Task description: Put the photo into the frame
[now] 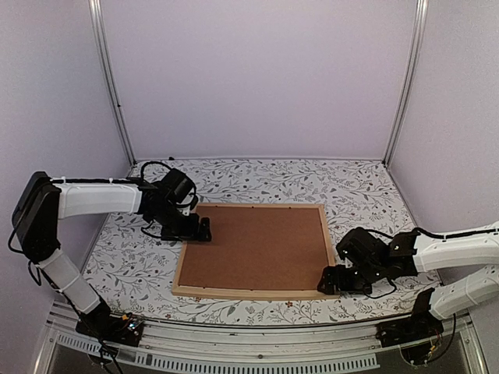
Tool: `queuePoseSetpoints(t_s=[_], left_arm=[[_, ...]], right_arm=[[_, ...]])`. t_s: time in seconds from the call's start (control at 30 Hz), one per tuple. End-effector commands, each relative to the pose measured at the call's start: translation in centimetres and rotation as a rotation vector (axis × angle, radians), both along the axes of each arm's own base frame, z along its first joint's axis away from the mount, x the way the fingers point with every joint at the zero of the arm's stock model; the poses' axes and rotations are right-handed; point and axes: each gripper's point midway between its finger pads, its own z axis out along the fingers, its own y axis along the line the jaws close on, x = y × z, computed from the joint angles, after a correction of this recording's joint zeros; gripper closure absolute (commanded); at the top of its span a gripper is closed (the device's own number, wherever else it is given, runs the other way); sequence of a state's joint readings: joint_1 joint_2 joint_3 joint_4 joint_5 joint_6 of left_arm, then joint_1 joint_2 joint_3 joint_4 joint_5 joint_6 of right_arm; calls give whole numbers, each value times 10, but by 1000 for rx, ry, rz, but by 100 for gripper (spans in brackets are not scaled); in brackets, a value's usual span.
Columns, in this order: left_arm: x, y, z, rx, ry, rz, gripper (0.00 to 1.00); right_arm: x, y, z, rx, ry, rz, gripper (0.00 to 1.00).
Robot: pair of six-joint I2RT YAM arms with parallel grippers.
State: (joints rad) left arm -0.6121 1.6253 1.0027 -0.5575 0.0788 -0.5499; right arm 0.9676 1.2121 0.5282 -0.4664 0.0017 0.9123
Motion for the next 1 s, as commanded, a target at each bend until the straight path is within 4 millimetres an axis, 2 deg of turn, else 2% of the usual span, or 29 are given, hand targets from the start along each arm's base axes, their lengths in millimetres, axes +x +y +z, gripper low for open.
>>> queuePoseSetpoints(t_s=[0.0, 0.13, 0.27, 0.43, 0.6, 0.8, 0.97], left_arm=[[7, 10, 18, 33, -60, 1, 0], [-1, 18, 7, 4, -31, 1, 0], [-4, 24, 6, -75, -23, -2, 1], [-11, 28, -4, -166, 13, -7, 7], [-15, 31, -18, -226, 44, 2, 17], [-18, 31, -33, -244, 67, 32, 32], [-21, 34, -42, -230, 63, 65, 37]], right_arm=[[10, -4, 15, -19, -61, -14, 7], [23, -5, 27, -1, -80, -28, 6], [39, -8, 38, 17, -105, -33, 6], [58, -12, 45, 12, -134, -19, 6], [72, -10, 42, -12, -142, -4, 7], [77, -2, 31, -6, -110, 22, 7], [87, -2, 19, 4, -96, 5, 7]])
